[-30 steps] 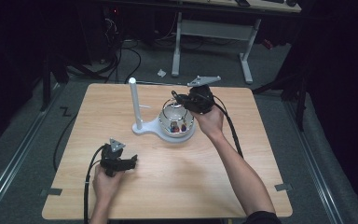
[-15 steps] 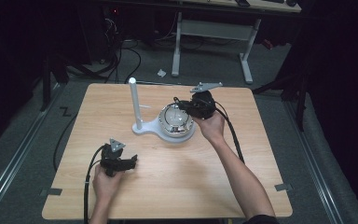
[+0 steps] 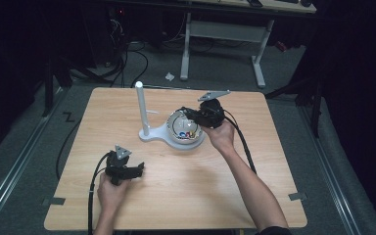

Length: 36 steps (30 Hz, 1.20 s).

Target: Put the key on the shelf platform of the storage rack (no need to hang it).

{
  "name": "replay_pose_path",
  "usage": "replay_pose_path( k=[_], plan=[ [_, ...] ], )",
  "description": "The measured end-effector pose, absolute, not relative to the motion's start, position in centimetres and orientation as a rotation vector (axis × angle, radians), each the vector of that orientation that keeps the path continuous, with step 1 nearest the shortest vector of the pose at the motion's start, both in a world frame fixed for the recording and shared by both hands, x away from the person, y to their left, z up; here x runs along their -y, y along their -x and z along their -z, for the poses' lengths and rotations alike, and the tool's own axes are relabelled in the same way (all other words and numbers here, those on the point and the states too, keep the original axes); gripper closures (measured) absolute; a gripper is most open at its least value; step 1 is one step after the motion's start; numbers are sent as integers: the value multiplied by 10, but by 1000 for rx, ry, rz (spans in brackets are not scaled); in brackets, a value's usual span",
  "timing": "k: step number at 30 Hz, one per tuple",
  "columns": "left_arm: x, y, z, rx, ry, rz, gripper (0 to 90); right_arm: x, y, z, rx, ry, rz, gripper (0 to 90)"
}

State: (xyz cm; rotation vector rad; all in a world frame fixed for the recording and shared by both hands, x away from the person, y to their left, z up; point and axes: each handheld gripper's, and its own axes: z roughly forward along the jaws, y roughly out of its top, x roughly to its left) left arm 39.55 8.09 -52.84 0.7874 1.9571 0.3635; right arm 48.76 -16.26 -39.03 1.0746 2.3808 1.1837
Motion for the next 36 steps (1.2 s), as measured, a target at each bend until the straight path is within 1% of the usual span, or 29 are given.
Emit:
replay_pose_path(
  k=[36],
  plan=[
    [-80, -395, 527, -1974, -767, -351, 174, 169, -501, 428, -2397, -1180, -1016, 816]
  ],
)
